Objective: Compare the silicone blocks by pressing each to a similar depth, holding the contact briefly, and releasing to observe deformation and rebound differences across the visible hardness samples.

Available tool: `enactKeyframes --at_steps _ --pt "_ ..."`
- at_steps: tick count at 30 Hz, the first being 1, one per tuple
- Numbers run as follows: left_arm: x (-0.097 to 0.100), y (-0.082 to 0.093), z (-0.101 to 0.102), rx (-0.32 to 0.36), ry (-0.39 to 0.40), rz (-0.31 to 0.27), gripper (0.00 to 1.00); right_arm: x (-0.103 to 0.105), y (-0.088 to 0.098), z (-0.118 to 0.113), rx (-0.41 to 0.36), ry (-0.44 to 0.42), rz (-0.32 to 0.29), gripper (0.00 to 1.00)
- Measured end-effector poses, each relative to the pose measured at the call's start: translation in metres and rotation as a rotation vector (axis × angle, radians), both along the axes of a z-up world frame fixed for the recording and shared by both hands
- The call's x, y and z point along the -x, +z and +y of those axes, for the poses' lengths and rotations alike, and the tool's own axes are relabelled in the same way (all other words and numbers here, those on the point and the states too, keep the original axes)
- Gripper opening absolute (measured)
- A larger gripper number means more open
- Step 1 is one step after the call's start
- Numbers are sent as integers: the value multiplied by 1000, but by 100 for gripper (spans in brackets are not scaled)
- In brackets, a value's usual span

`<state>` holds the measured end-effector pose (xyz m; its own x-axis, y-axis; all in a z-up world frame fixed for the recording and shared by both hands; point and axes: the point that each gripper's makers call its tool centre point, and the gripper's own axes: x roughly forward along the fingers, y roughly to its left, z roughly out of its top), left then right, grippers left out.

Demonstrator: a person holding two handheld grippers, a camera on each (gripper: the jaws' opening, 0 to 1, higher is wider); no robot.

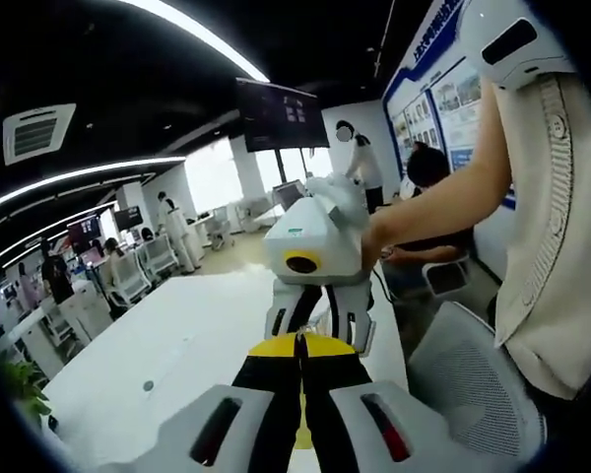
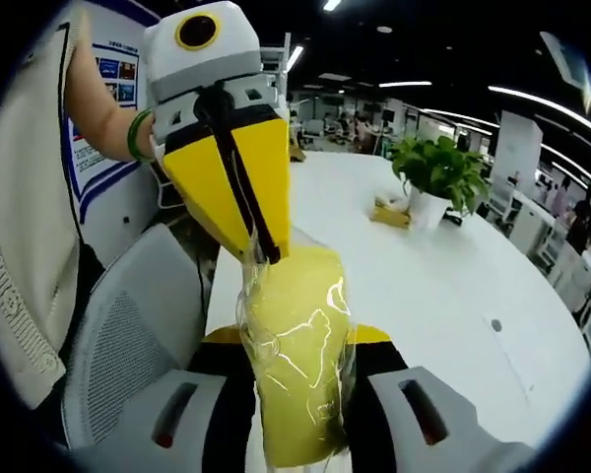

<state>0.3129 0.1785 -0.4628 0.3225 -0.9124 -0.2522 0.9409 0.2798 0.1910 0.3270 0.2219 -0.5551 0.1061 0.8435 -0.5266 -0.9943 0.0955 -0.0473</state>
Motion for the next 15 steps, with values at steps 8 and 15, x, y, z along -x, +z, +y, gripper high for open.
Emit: enactKeyframes --at_steps 8,15 --pt "1 0 -2 -1 -6 -8 0 0 0 -2 0 -2 -1 32" --pt "0 1 1 7 2 -8 0 1 2 0 -19 12 -20 35"
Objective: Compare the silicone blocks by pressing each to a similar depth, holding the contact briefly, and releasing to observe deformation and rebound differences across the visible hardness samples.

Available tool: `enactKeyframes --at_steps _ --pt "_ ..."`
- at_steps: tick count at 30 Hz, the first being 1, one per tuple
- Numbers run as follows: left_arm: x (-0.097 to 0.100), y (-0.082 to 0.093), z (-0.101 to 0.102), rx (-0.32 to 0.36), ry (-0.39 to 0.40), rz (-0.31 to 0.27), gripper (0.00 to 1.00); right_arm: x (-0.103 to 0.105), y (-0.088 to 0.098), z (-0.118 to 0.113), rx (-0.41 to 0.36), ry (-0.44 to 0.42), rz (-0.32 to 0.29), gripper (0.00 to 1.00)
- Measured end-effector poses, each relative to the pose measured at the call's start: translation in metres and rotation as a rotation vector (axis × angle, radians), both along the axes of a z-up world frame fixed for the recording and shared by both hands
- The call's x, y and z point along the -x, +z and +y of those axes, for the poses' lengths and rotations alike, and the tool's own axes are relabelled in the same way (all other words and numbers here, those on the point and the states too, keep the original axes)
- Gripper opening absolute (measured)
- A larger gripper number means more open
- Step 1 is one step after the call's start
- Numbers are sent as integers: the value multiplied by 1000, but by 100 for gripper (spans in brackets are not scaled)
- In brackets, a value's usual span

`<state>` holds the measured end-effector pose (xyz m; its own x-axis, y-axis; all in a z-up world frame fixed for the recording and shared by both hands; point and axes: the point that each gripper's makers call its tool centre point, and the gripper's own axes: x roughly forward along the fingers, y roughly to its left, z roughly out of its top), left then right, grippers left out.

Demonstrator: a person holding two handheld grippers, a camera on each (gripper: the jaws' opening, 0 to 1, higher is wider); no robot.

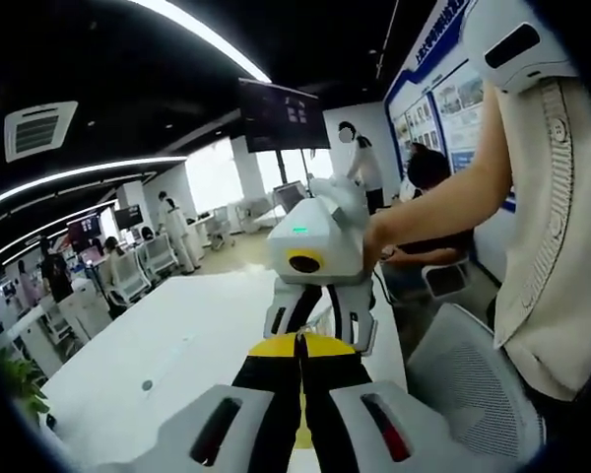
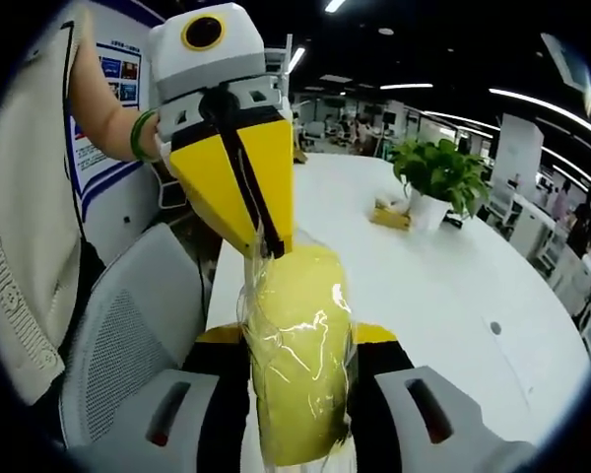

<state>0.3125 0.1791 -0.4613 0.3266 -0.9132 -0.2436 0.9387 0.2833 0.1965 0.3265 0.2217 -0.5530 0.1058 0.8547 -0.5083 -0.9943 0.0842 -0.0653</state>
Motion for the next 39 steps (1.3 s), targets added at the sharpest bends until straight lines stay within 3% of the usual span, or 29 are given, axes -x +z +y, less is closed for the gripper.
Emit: enactKeyframes --at_steps 12,16,22,24,29,39 --pt "-4 -6 10 5 35 34 0 -2 -1 4 -26 -20 -3 47" --pt "-9 -9 14 8 74 68 0 -6 7 6 -92 -38 -64 56" --pt "-15 -11 20 21 108 90 0 -15 16 -6 -171 -161 -55 72" --pt "-18 -11 23 28 124 89 0 -17 23 -14 -221 -210 -78 77" --pt "-23 -16 27 31 150 117 0 -16 29 -32 -301 -323 -53 90" --pt "-34 -37 39 34 221 167 0 -10 34 -93 -506 -598 -13 94"
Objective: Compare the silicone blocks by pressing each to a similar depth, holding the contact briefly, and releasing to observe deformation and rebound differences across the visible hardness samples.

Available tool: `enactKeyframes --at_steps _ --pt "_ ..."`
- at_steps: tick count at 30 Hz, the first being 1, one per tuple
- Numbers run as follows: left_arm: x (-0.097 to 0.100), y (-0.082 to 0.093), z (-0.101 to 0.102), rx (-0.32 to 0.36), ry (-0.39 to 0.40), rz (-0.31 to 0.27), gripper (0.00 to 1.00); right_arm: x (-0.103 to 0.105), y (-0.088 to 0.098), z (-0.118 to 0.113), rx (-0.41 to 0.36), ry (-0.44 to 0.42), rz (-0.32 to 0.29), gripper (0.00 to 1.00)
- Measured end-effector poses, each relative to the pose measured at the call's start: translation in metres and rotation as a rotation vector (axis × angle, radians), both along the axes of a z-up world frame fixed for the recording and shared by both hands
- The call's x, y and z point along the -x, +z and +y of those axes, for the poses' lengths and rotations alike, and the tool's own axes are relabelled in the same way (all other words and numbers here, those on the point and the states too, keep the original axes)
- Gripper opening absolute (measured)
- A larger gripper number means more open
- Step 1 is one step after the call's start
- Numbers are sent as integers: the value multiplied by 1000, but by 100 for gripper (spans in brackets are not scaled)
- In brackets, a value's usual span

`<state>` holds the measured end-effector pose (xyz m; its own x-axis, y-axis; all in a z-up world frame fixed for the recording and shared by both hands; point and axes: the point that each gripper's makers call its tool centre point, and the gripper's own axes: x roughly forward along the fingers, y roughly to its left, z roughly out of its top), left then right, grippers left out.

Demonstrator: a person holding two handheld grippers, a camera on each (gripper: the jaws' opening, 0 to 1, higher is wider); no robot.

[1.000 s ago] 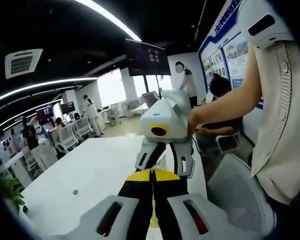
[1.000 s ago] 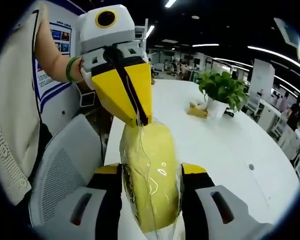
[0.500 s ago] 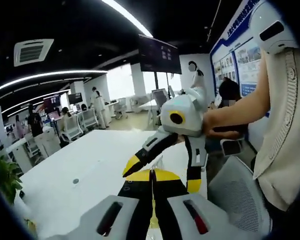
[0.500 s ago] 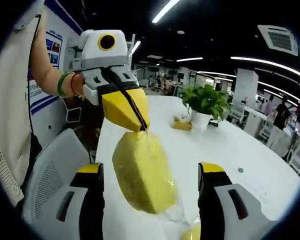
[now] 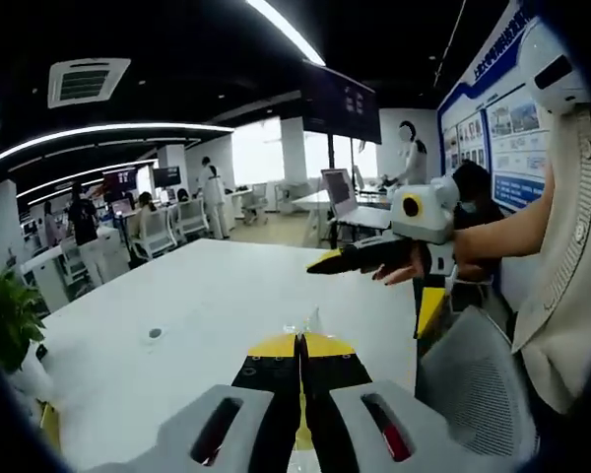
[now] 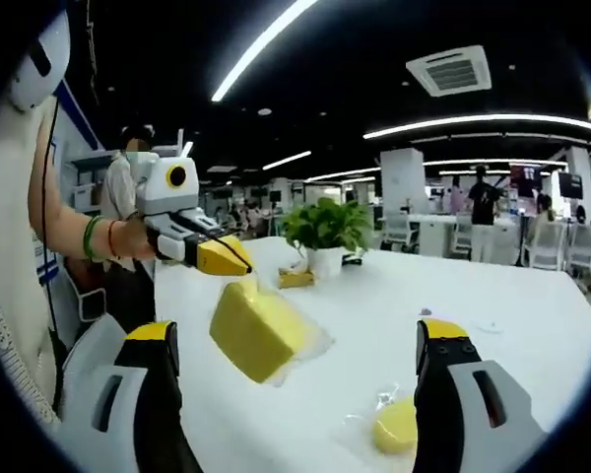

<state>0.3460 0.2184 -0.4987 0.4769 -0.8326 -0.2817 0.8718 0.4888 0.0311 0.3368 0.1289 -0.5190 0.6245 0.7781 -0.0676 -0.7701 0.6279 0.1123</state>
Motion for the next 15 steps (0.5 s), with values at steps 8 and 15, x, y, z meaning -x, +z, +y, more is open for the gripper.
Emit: enactKeyframes --at_steps 8,15 --pt "-17 -18 11 -8 66 39 0 31 -4 -32 -73 -89 21 96" --pt "-28 -32 12 -27 89 51 0 51 -12 -47 -90 -153 53 96"
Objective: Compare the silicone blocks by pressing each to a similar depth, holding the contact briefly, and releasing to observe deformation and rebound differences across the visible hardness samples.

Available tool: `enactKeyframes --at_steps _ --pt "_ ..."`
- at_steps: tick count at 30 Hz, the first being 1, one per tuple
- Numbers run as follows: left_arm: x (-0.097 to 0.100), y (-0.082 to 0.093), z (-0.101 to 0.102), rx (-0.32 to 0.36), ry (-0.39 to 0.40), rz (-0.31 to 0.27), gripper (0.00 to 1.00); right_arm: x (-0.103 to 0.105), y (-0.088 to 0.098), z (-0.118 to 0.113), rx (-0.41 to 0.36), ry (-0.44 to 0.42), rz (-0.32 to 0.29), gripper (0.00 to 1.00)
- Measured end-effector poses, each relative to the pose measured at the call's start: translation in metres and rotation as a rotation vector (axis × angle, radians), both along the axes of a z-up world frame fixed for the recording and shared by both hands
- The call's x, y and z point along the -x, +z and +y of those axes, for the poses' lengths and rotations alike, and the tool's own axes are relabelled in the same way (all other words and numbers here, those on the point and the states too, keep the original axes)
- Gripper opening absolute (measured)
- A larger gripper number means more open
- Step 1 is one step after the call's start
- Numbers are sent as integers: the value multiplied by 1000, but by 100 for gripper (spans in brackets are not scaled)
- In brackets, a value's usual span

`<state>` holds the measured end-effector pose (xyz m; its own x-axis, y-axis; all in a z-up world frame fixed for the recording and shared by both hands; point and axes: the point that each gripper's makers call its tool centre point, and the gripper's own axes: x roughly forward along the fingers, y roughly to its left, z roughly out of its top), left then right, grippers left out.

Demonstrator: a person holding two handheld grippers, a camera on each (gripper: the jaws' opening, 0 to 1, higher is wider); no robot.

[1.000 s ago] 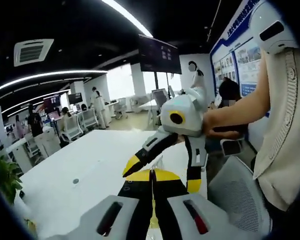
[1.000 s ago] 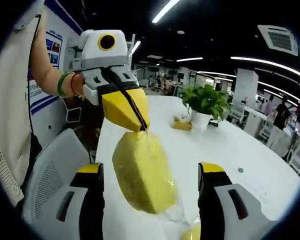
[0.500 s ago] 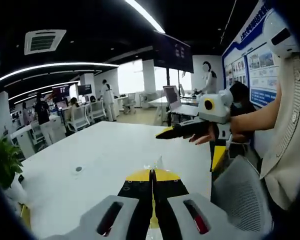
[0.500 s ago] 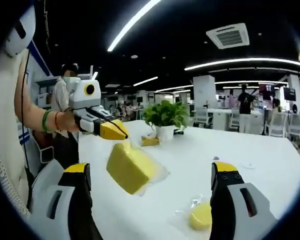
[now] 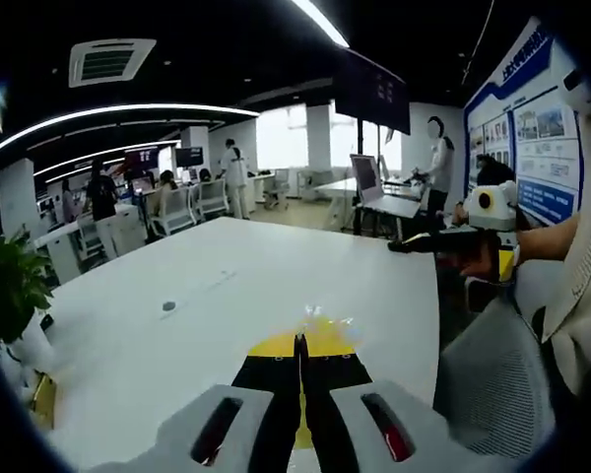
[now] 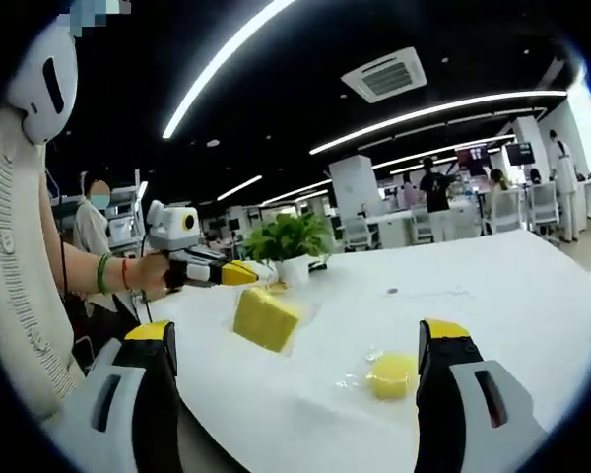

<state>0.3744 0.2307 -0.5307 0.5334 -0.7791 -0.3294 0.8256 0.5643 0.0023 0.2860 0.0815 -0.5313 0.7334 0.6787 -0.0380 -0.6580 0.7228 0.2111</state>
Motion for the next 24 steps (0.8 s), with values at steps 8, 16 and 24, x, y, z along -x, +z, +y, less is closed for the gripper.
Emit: enactKeyframes --at_steps 8,16,24 --pt "-8 -24 0 -34 12 15 0 9 -9 -18 0 -32 26 93" --pt "-16 -46 -1 -32 12 60 0 10 -13 -26 27 -38 38 93" --pt "-33 -70 6 -61 14 92 0 4 -21 -24 31 -40 77 90"
